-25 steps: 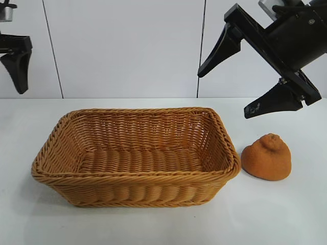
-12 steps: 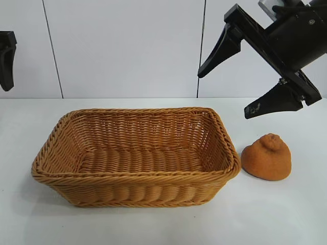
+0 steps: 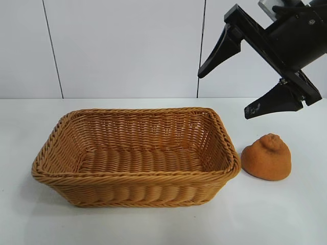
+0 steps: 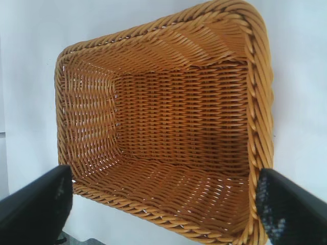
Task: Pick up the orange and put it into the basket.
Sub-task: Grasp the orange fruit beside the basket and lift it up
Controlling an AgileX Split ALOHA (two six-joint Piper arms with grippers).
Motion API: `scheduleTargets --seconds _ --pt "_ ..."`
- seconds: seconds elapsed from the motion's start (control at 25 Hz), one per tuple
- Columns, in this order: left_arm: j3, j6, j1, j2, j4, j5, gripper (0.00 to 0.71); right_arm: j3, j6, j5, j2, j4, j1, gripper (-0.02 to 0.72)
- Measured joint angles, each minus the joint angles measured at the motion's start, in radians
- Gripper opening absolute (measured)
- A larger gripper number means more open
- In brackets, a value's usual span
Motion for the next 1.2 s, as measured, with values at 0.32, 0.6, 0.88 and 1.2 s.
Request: scheduleTargets --seconds 0.32,0.6,0.88,1.2 --pt "0.265 0.001 0.0 -0.424 -0.001 -0.01 0.693 0.0 0.0 0.003 0.0 0.0 0.0 0.668" --pt "0.423 0.002 0.0 -0.743 -0.001 -0.031 0.693 0.0 0.0 0.021 0.0 -0.001 0.0 0.668" --pt "0.507 0.002 0.0 -1.041 -0.001 -0.123 0.693 0.0 0.001 0.033 0.0 -0.002 0.0 0.668" --pt "0.526 0.001 0.0 -1.065 -0.002 -0.147 0.693 -0.037 0.008 0.092 0.0 -0.043 0.0 0.668"
